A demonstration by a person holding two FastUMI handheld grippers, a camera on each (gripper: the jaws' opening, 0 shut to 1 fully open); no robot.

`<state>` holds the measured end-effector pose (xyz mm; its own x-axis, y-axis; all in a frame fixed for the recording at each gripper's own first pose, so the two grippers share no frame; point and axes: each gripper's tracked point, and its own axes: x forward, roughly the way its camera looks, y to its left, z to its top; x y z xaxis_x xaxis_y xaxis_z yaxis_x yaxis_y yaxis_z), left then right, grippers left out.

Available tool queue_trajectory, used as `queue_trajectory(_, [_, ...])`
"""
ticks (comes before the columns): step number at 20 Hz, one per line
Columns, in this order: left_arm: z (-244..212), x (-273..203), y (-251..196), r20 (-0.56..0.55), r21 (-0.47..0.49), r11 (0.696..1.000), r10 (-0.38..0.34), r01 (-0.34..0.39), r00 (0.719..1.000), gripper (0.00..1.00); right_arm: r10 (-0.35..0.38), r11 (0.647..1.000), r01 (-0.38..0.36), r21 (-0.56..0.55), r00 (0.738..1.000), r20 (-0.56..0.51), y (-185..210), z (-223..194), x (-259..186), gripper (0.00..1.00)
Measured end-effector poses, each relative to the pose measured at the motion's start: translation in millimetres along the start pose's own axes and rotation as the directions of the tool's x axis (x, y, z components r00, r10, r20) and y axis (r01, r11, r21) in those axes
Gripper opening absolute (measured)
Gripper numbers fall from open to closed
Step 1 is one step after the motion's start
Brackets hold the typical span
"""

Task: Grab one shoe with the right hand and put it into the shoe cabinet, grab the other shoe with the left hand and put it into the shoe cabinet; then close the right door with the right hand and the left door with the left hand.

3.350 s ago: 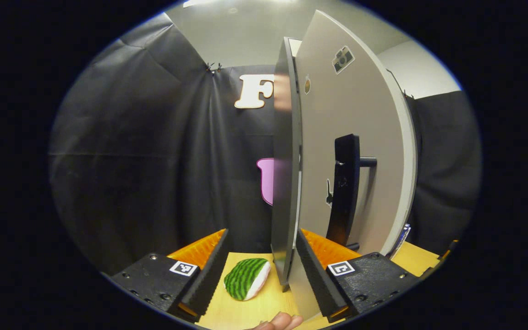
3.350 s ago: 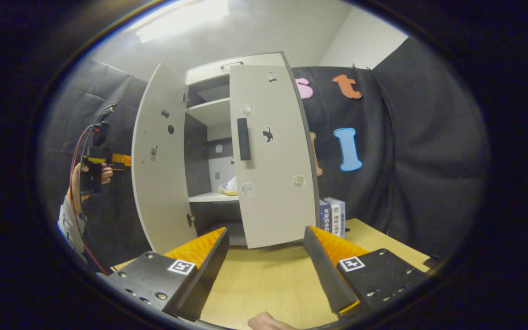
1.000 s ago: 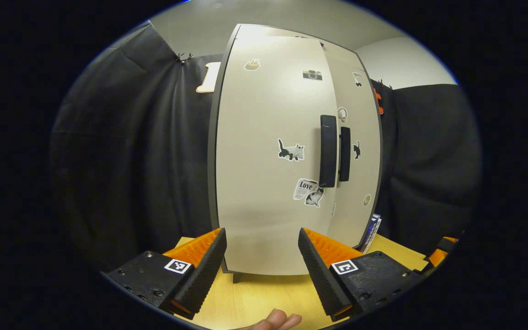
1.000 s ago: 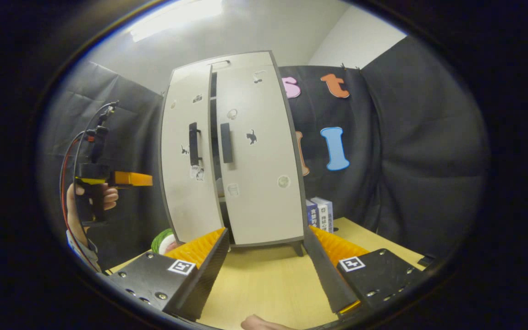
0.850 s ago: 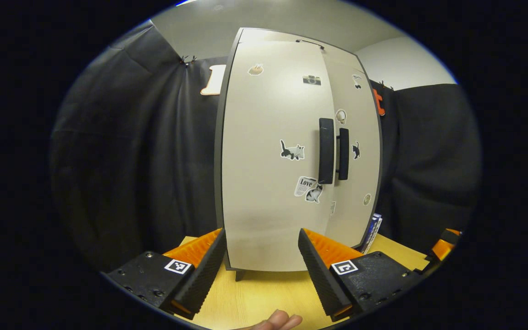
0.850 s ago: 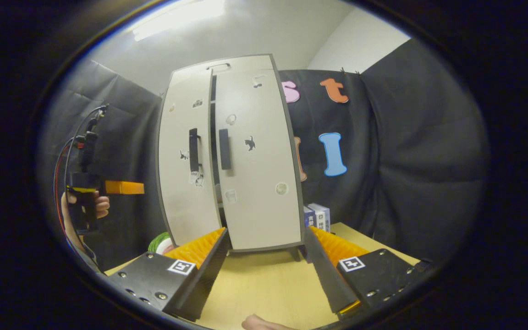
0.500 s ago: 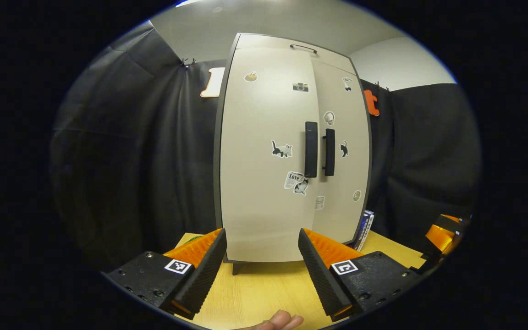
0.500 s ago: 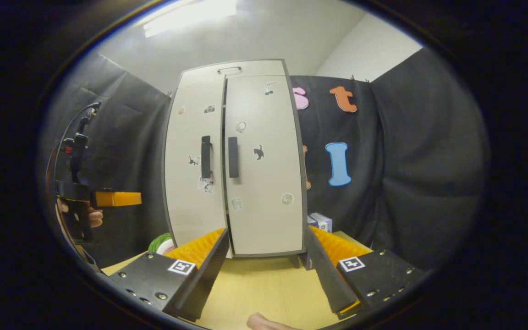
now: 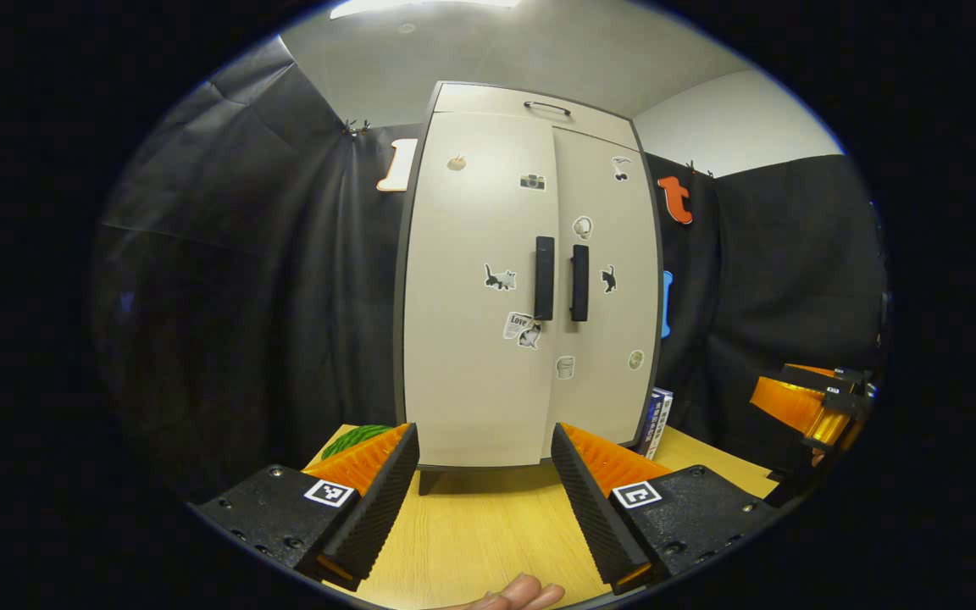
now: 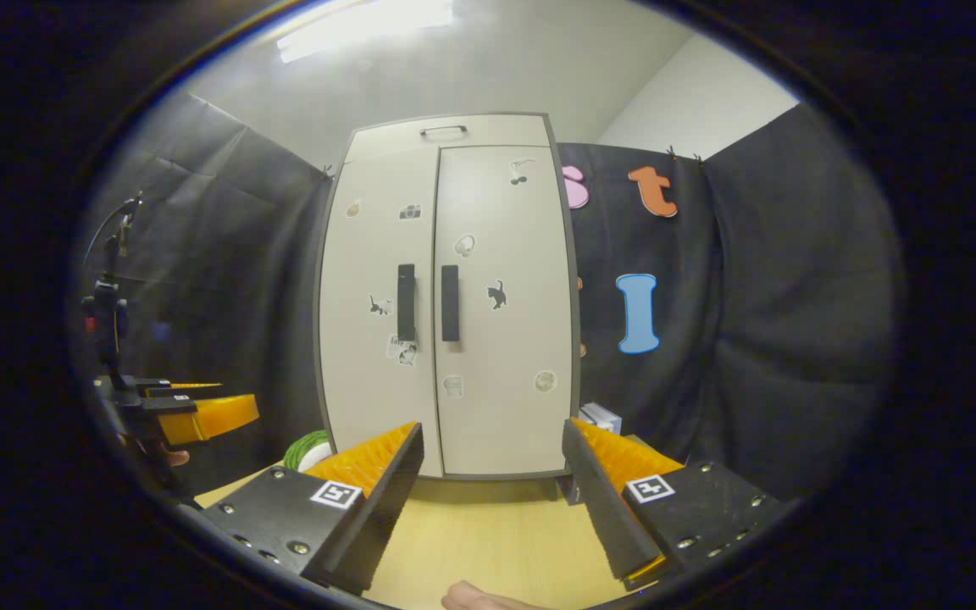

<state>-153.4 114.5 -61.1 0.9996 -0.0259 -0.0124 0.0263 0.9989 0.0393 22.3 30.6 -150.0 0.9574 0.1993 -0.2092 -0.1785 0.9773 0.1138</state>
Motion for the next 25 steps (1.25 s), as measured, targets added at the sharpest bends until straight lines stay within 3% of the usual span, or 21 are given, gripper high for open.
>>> queue_trajectory(1, [4, -2, 1, 0.003, 0.016, 1.000, 0.012, -0.012, 1.000, 0.95, -0.001, 1.000, 0.001, -0.009, 1.000, -0.003, -2, 3, -1, 0.94])
queue_trajectory(6, [26, -15, -14, 0.032, -0.019, 0.999, -0.026, 0.027, 0.999, 0.95, 0.000, 1.000, 0.000, 0.001, 1.000, -0.022, -11, 12, 0, 0.94])
queue_trajectory(7, [27, -18, -12, 0.037, -0.015, 1.000, -0.018, 0.019, 0.999, 0.95, -0.007, 1.000, 0.007, 0.001, 1.000, -0.025, -15, 13, 0, 0.98])
queue_trajectory(10, [31, -23, -13, 0.059, 0.020, 1.000, 0.005, -0.006, 0.998, 0.90, -0.014, 1.000, 0.014, 0.001, 1.000, -0.027, -22, 15, -4, 0.98])
queue_trajectory(11, [29, -23, -19, 0.057, 0.023, 1.000, -0.007, 0.006, 0.998, 0.95, -0.022, 1.000, 0.022, -0.001, 0.999, -0.027, -27, 16, -6, 0.94])
queue_trajectory(12, [28, -22, -28, 0.050, 0.020, 0.999, -0.030, 0.029, 0.998, 0.95, -0.034, 0.999, 0.034, 0.000, 0.999, -0.030, -33, 15, -8, 0.98])
queue_trajectory(15, [24, -22, -42, 0.029, 0.009, 0.998, -0.070, 0.069, 0.997, 0.95, -0.053, 0.999, 0.053, 0.011, 0.998, -0.030, -46, 14, -16, 0.98])
queue_trajectory(17, [26, -22, -45, 0.034, 0.009, 0.998, -0.062, 0.062, 0.997, 0.91, -0.053, 0.998, 0.053, 0.025, 0.999, -0.007, -51, 19, -23, 0.94])
queue_trajectory(18, [26, -22, -45, 0.037, 0.005, 0.998, -0.058, 0.058, 0.998, 0.95, -0.049, 0.998, 0.048, 0.033, 0.999, 0.004, -53, 20, -28, 0.94])
queue_trajectory(21, [27, -23, -49, 0.048, -0.004, 0.999, -0.050, 0.050, 0.998, 0.95, -0.031, 0.999, 0.029, 0.038, 0.999, 0.034, -53, 22, -38, 0.98])
queue_trajectory(24, [32, -23, -50, 0.061, -0.007, 0.999, -0.034, 0.034, 0.998, 0.95, -0.035, 0.999, 0.034, 0.010, 0.998, 0.057, -54, 22, -48, 0.94])
queue_trajectory(25, [33, -24, -52, 0.068, -0.015, 0.999, -0.032, 0.034, 0.997, 0.95, -0.031, 1.000, 0.031, 0.003, 0.997, 0.064, -53, 22, -50, 0.98])
